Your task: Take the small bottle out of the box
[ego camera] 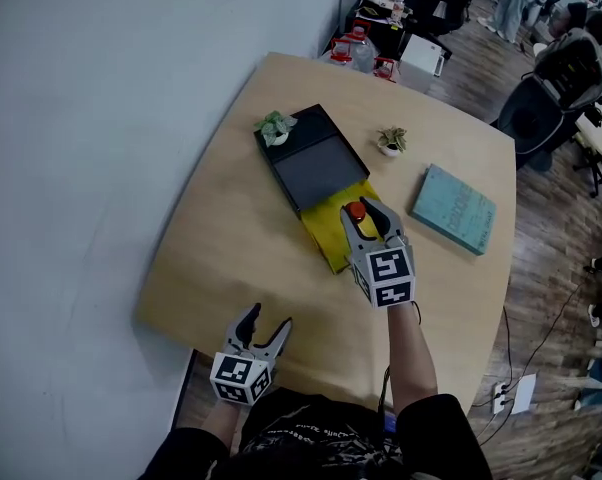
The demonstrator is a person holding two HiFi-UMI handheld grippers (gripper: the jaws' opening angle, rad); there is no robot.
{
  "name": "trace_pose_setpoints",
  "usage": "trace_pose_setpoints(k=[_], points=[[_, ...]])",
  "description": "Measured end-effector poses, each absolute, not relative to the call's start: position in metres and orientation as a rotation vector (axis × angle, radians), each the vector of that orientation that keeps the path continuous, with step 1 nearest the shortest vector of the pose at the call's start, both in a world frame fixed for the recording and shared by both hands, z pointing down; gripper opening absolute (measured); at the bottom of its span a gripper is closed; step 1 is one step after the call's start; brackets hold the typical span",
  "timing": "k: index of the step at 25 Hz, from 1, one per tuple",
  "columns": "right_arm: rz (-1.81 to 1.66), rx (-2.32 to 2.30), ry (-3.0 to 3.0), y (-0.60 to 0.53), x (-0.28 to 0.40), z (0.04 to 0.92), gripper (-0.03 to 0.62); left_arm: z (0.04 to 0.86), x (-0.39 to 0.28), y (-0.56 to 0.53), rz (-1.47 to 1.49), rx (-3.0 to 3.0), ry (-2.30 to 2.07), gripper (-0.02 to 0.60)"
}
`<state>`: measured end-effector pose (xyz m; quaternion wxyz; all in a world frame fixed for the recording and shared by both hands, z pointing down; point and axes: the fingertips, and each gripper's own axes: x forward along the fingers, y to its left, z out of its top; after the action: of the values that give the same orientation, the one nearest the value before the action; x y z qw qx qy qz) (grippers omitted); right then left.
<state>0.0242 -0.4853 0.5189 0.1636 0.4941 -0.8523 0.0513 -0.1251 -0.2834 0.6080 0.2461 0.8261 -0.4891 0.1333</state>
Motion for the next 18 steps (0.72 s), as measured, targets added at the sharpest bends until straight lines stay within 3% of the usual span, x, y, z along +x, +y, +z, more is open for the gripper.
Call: trace_pose_setpoints(k=[18], points=[[0.089, 1.454, -2.455, -0.403, 0.050, 0.462, 0.150, 0.580, -0.118, -0.253, 0.281, 2.287, -1.395, 0.301]])
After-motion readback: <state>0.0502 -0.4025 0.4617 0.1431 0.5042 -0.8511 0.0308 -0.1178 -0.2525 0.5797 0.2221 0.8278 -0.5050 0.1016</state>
